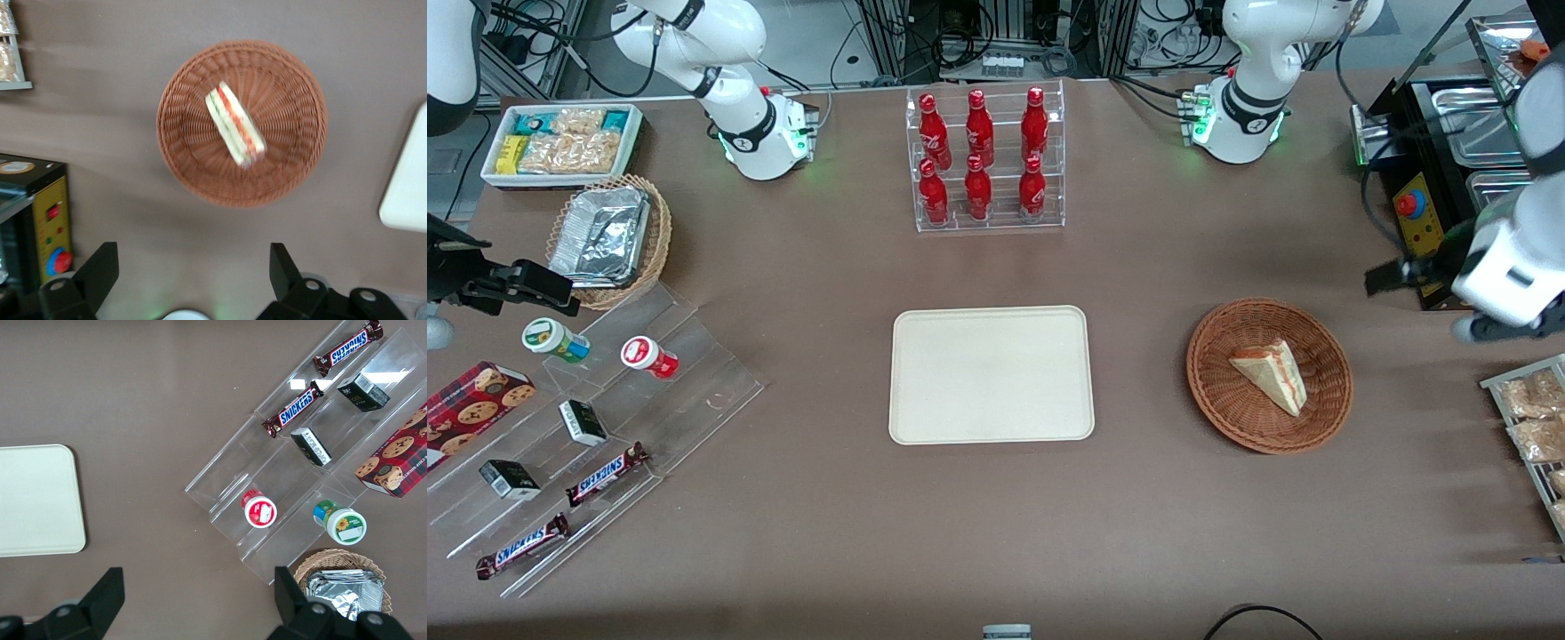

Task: Place sandwich from basket to tray
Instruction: 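Move the left gripper over the wrapped sandwich in the wicker basket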

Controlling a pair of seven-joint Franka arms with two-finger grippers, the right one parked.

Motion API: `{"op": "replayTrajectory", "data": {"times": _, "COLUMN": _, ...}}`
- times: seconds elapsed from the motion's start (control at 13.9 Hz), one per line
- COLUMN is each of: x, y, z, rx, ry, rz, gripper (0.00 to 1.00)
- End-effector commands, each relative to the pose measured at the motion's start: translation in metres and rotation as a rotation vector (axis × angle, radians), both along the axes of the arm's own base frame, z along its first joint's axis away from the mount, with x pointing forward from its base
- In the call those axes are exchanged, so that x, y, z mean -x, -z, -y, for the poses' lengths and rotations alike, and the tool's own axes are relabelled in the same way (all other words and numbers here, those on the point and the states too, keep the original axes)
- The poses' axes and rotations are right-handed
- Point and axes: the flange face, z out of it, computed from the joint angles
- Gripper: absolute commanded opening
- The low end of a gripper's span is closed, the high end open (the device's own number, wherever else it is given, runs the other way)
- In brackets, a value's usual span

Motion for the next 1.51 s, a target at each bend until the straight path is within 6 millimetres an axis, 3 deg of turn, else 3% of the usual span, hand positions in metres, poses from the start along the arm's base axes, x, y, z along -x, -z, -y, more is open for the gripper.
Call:
{"op": "replayTrajectory", "data": {"times": 0.0, "x": 0.006, "y": 0.036, "z": -0.004, "rx": -0.03, "ry": -0.162, "rz": 0.04, "gripper": 1.0}}
{"op": "replayTrajectory", "data": {"times": 0.22, "x": 0.011, "y": 0.087, "z": -0.001, "rx": -0.039, "ry": -0.341, "rz": 0.123, "gripper": 1.0}}
{"op": "replayTrajectory", "data": {"times": 0.36, "x": 0.025, "y": 0.121, "z": 0.0, "rx": -0.029, "ry": -0.468, "rz": 0.149, "gripper": 1.0}}
{"op": "replayTrajectory", "data": {"times": 0.58, "x": 0.052, "y": 0.165, "z": 0.001, "rx": -0.008, "ry": -0.518, "rz": 0.236, "gripper": 1.0}}
{"op": "replayTrajectory", "data": {"times": 0.86, "x": 0.054, "y": 0.184, "z": 0.003, "rx": 0.008, "ry": -0.55, "rz": 0.225, "gripper": 1.0}}
{"op": "replayTrajectory", "data": {"times": 1.23, "x": 0.046, "y": 0.215, "z": 0.026, "rx": 0.049, "ry": -0.587, "rz": 0.268, "gripper": 1.0}}
{"op": "replayTrajectory", "data": {"times": 1.44, "x": 0.045, "y": 0.233, "z": 0.028, "rx": 0.052, "ry": -0.604, "rz": 0.273, "gripper": 1.0}}
